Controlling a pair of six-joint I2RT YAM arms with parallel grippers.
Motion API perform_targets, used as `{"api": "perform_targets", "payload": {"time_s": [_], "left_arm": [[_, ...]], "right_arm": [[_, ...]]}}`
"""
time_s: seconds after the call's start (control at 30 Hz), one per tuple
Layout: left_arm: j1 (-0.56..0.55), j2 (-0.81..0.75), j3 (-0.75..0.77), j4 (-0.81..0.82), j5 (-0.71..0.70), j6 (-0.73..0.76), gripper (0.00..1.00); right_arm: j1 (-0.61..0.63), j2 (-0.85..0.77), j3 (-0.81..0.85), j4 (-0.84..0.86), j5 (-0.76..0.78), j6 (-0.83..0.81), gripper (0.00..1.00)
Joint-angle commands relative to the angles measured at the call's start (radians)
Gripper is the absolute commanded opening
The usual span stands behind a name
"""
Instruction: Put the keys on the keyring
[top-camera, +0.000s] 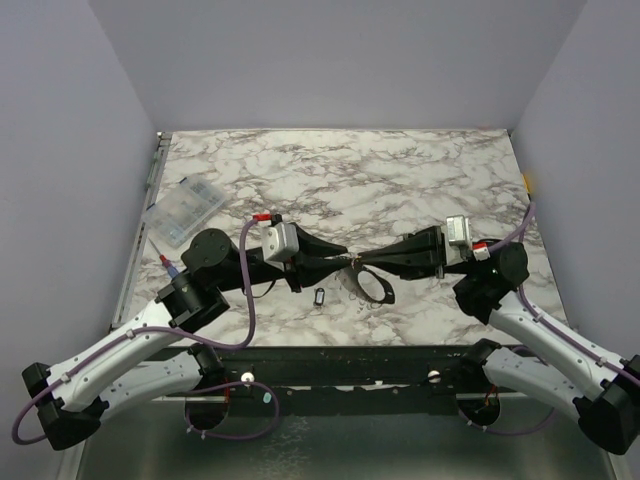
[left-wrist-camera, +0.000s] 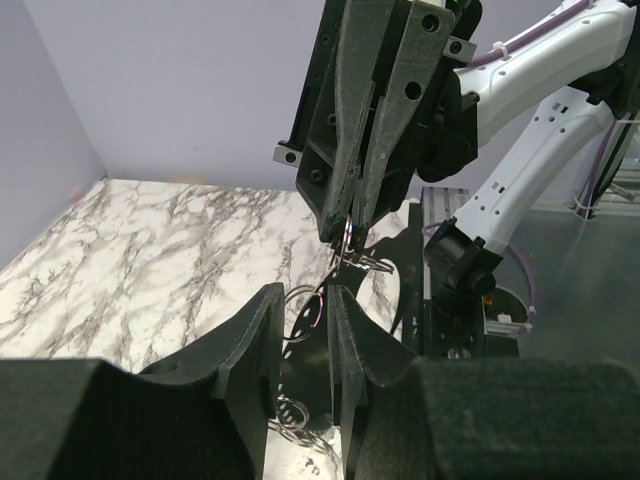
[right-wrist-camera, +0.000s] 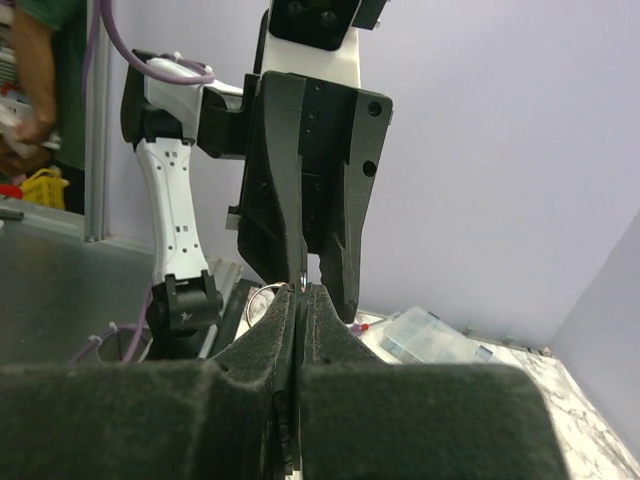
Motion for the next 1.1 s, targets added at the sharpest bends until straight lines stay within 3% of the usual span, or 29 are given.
{"api": "perform_targets", "payload": {"time_s": [0.0, 0.6, 0.87, 1.07], "left_arm": [[0.001, 0.012, 0.020, 0.045, 0.032, -0.028, 0.28], [0.001, 0.035, 0.015, 0.090, 0.028, -0.052, 0.24], [0.001, 0.025, 0.004, 0.117, 0.033, -0.056, 0.30], [0.001, 0.024, -0.010, 0.134, 0.042, -0.063, 0.26]], "right_arm": [[0.002, 0.017, -0.009, 0.117, 0.006, 0.054, 0.01], [0.003, 0.110, -0.026, 0.299, 0.005, 0.199, 0.01], [0.003, 0.115, -0.028, 0.271, 0.010, 0.199, 0.01], [0.003, 0.129, -0.020, 0.262, 0.008, 0.211, 0.01]]}}
